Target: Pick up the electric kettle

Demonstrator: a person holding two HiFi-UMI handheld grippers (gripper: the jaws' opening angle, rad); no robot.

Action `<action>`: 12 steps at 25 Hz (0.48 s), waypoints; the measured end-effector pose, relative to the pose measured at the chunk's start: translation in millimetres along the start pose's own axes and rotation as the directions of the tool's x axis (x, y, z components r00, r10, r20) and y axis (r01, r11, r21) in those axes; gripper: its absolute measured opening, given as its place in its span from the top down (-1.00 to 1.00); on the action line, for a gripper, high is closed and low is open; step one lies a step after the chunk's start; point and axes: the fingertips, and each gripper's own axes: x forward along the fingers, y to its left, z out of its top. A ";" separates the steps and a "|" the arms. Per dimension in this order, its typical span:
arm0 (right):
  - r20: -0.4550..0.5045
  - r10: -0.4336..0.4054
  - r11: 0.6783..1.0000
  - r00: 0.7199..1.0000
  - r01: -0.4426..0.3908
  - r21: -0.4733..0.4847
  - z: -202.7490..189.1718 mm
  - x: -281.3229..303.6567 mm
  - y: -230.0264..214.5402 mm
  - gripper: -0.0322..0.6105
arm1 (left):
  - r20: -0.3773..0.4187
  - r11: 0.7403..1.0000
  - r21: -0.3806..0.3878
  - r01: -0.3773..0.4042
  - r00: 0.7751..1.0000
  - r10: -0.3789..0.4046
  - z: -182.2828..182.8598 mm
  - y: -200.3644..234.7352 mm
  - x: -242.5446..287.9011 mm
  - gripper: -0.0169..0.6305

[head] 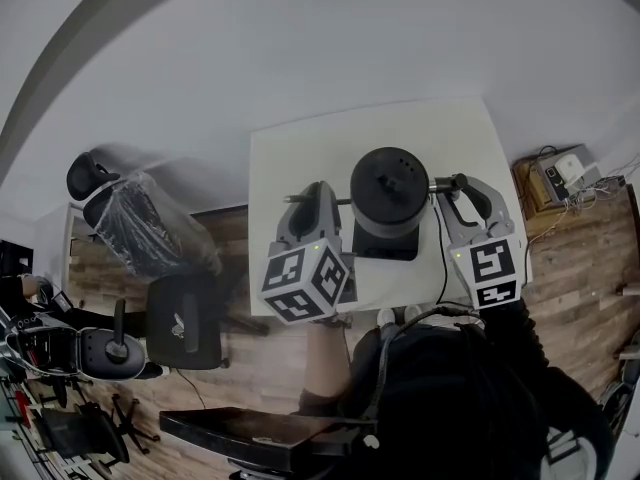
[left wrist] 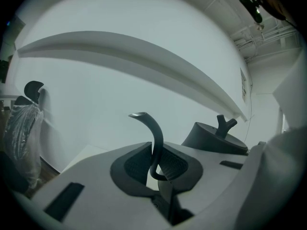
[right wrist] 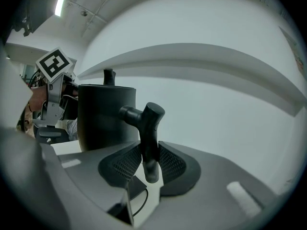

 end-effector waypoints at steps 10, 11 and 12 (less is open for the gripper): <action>0.019 0.014 1.000 1.000 -0.015 0.009 26.2 -13.2 5.8 0.58 | 0.026 0.999 0.038 -0.008 1.000 0.007 30.0 -6.2 -23.1 0.85; 0.020 0.015 1.000 1.000 -0.015 0.007 27.6 -13.8 6.2 0.58 | 0.027 0.999 0.037 -0.008 1.000 0.007 30.9 -6.1 -24.3 0.85; 0.020 0.015 1.000 1.000 -0.015 0.006 28.5 -14.5 6.3 0.58 | 0.027 0.999 0.037 -0.008 1.000 0.007 31.3 -6.3 -25.2 0.85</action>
